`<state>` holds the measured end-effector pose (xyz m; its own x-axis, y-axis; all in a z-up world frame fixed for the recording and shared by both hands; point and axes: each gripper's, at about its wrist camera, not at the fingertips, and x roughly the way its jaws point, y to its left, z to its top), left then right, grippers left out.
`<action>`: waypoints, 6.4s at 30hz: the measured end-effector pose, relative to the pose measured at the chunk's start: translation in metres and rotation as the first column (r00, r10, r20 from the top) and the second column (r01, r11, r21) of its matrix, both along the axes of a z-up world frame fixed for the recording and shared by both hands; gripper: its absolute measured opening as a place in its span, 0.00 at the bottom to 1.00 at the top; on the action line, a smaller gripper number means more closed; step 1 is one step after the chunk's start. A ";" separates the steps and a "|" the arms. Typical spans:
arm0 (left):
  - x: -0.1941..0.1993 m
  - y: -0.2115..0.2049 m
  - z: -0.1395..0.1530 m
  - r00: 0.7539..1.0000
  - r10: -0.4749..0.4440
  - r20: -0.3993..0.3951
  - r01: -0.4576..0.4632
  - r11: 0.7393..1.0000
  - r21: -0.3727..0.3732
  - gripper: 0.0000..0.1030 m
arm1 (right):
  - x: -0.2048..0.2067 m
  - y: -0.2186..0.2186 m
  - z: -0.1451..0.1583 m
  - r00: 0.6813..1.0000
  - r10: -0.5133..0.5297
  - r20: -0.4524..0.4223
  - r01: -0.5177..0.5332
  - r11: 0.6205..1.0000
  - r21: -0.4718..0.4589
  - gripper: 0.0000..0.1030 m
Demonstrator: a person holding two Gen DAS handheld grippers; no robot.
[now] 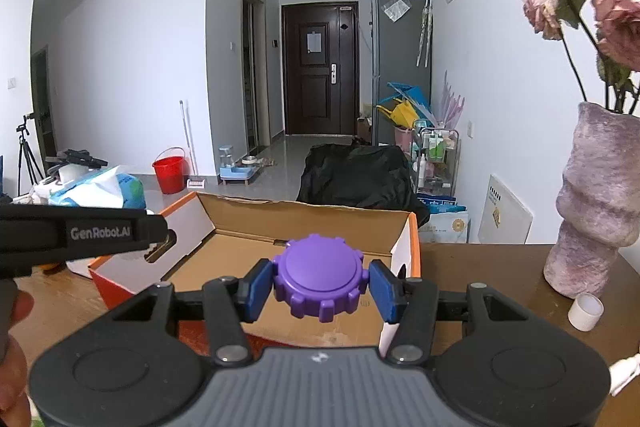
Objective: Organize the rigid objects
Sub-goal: 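Carry the white cap and purple cap with both tools over the cardboard box, then open both tools to drop the white cap and purple cap into the box, then withdraw both tools from the box back toward the remaining objects, then grasp the white plug adapter with the left tool while the right tool grasps the blue gear cap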
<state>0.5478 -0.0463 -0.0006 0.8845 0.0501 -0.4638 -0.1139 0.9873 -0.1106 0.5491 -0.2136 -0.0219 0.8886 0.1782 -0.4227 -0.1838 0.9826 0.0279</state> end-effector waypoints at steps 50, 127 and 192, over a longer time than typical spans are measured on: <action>0.040 0.008 -0.018 0.998 0.015 -0.061 -0.006 0.991 0.133 1.00 | 0.046 0.001 -0.024 0.992 -0.093 -0.080 0.089 0.994 -0.062 0.97; -0.304 0.110 -0.022 0.998 0.007 0.056 -0.012 0.995 0.099 1.00 | -0.290 -0.003 -0.006 0.999 -0.032 0.015 0.033 0.991 -0.132 0.97; -0.309 0.131 -0.054 0.999 0.022 0.045 -0.026 0.996 0.087 1.00 | -0.230 -0.036 -0.068 0.983 -0.107 -0.148 0.075 0.976 -0.205 0.97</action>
